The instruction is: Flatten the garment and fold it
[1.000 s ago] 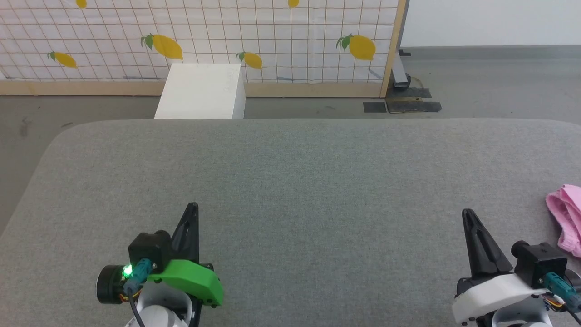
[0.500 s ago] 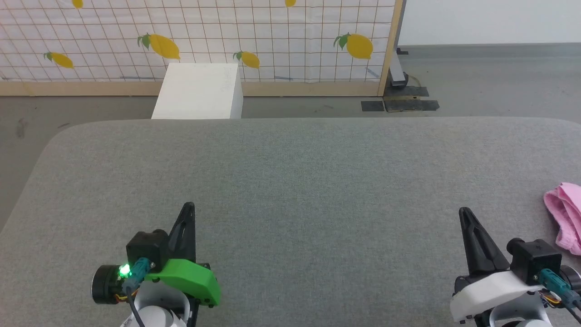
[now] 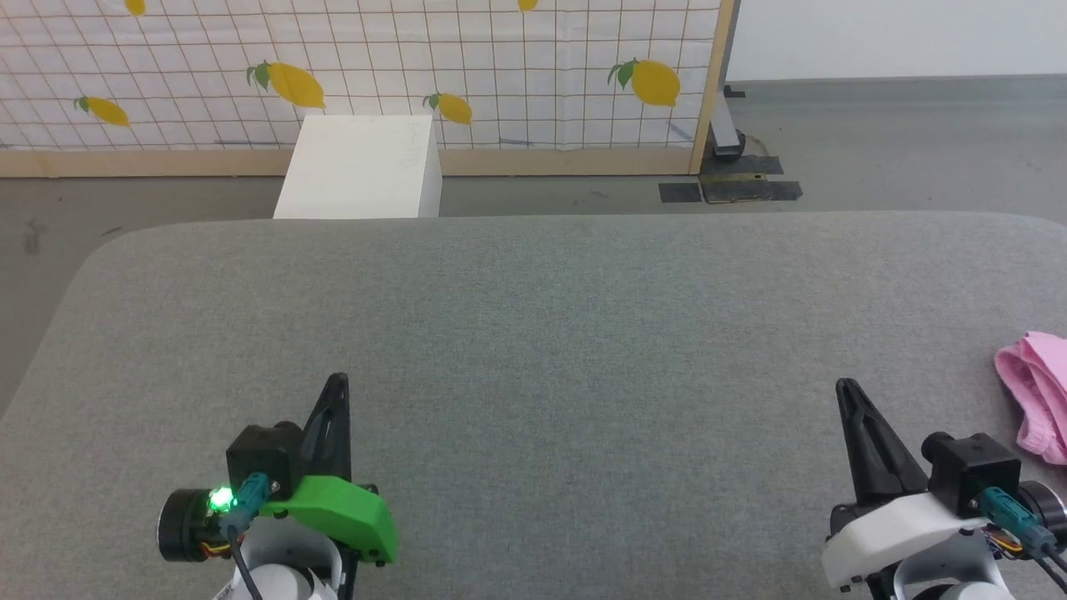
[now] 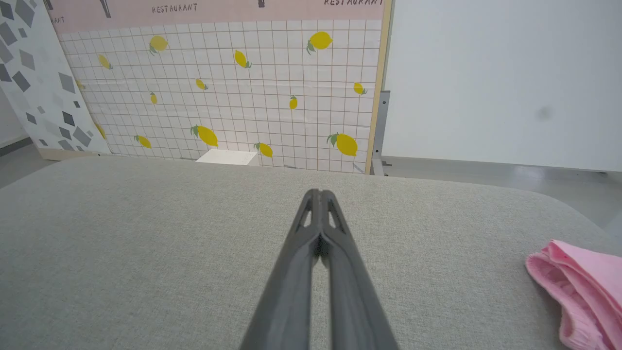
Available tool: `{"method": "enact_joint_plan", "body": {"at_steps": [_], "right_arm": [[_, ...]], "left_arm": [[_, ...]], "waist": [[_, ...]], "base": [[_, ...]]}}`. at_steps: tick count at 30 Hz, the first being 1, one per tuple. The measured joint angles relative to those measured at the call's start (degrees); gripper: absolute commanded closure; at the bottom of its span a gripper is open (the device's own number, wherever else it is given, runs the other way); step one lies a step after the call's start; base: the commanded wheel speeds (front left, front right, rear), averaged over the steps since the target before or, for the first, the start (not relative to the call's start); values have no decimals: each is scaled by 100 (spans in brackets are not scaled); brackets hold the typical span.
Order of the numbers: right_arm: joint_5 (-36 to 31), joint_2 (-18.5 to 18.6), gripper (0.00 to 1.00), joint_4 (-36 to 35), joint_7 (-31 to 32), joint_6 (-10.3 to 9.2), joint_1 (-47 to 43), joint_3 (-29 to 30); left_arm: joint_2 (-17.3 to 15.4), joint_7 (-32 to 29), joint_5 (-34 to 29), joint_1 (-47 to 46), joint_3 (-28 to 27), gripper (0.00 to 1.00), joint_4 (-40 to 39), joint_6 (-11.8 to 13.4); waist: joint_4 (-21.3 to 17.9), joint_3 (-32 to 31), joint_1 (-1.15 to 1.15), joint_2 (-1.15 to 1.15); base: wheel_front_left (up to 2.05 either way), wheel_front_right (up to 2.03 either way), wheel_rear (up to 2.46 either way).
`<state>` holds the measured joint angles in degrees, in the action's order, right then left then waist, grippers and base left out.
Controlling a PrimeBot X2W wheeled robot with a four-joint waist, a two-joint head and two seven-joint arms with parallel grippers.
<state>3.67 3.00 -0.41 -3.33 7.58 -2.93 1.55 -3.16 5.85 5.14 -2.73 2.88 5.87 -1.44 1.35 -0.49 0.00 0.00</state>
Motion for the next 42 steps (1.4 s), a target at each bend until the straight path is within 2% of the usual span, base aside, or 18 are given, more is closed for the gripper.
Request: {"method": "enact_joint_plan", "body": {"at_steps": [42], "right_arm": [[-301,0,100,24,286,0,183,-135]], "left_arm": [[2,-535,-415,158,-243,100,-515,101]], "waist": [[-127,46,0,0]], "base": [[0,0,0]]}}
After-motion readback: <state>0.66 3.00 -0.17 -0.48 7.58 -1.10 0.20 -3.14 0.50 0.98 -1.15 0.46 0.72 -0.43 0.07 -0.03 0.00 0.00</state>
